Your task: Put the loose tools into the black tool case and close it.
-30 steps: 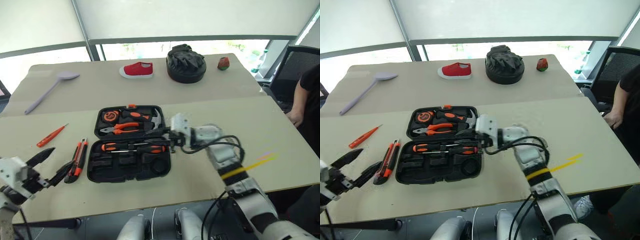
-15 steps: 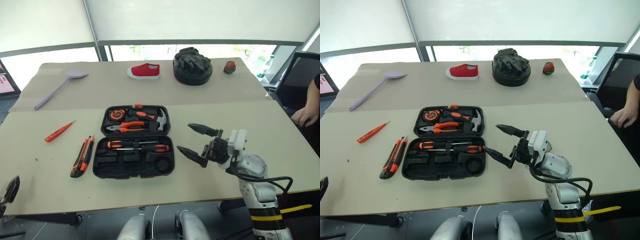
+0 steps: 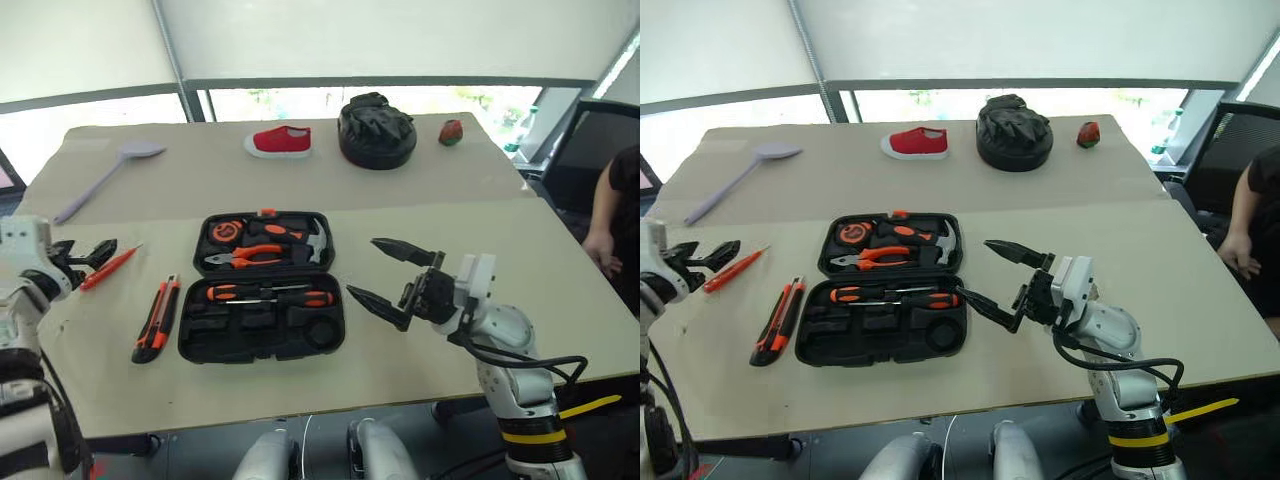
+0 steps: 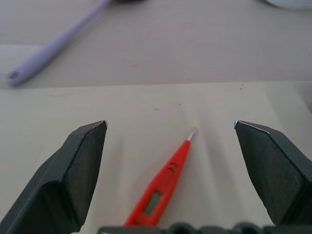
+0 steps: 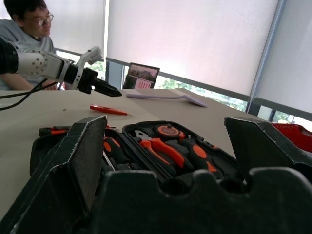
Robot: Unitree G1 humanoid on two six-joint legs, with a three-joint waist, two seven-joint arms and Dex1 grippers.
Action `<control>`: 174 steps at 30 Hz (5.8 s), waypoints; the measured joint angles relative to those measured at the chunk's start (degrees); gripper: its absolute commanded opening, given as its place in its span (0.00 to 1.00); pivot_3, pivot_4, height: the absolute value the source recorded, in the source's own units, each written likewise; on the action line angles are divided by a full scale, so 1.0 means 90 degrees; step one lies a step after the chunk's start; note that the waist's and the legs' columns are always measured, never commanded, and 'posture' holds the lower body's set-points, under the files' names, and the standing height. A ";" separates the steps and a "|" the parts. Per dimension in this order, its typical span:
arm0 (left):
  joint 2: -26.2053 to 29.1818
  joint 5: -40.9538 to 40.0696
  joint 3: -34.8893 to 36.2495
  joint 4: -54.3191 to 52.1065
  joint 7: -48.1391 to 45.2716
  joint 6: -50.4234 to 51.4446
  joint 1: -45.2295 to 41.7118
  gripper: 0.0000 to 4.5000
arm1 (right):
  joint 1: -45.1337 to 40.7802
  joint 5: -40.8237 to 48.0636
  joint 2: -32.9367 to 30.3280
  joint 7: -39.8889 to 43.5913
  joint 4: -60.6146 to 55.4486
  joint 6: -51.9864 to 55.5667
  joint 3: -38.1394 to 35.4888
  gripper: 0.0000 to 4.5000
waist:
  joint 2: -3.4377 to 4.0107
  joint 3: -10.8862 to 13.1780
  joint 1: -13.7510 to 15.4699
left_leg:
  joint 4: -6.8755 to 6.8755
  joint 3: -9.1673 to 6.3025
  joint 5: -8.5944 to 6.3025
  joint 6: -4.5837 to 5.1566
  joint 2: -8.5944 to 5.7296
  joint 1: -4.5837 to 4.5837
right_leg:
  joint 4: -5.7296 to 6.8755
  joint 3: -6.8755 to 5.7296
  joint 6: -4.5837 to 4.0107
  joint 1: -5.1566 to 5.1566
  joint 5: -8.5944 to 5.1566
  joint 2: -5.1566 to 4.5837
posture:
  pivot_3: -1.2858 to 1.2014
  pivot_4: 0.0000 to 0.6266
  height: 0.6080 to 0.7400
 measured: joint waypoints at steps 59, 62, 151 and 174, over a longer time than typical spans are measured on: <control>-0.1244 -0.0075 0.0530 -0.3250 0.1318 0.1812 0.1840 0.52 | -0.0057 0.0426 -0.0570 0.0007 -0.0528 0.1008 0.0136 1.00 | 0.0051 -0.0028 0.0185 | 0.0047 0.0037 -0.0023 0.0047 0.0011 0.0015 | 0.0004 0.0017 -0.0004 0.0023 0.0004 -0.0037 | 0.52 0.24 1.00; -0.1258 -0.0113 0.0647 -0.3137 0.1322 0.1815 0.1798 0.27 | -0.0045 0.0422 -0.0557 -0.0020 -0.0528 0.1004 0.0136 1.00 | 0.0052 -0.0028 0.0193 | 0.0047 0.0036 -0.0024 0.0048 0.0010 0.0014 | 0.0002 0.0015 -0.0004 0.0024 0.0004 -0.0039 | 0.52 0.24 1.00; -0.0681 -0.2178 0.1331 -0.3780 0.0412 0.2261 0.3789 0.65 | -0.0298 0.0417 -0.0197 -0.0079 -0.0351 0.1002 0.0421 1.00 | 0.0144 -0.0066 0.0029 | 0.0020 0.0156 -0.0095 0.0136 0.0008 0.0057 | -0.0077 -0.0010 0.0033 0.0032 0.0022 -0.0094 | 0.52 0.24 1.00; 0.0013 0.1692 0.0690 -0.3156 0.1257 -0.3575 0.4231 0.11 | -0.0289 0.0427 -0.0228 -0.0086 -0.0383 0.1035 0.0433 1.00 | 0.0032 -0.0050 0.0126 | 0.0005 0.0161 -0.0093 0.0109 0.0033 0.0039 | -0.0097 0.0000 -0.0001 0.0019 0.0043 -0.0103 | 0.52 0.24 1.00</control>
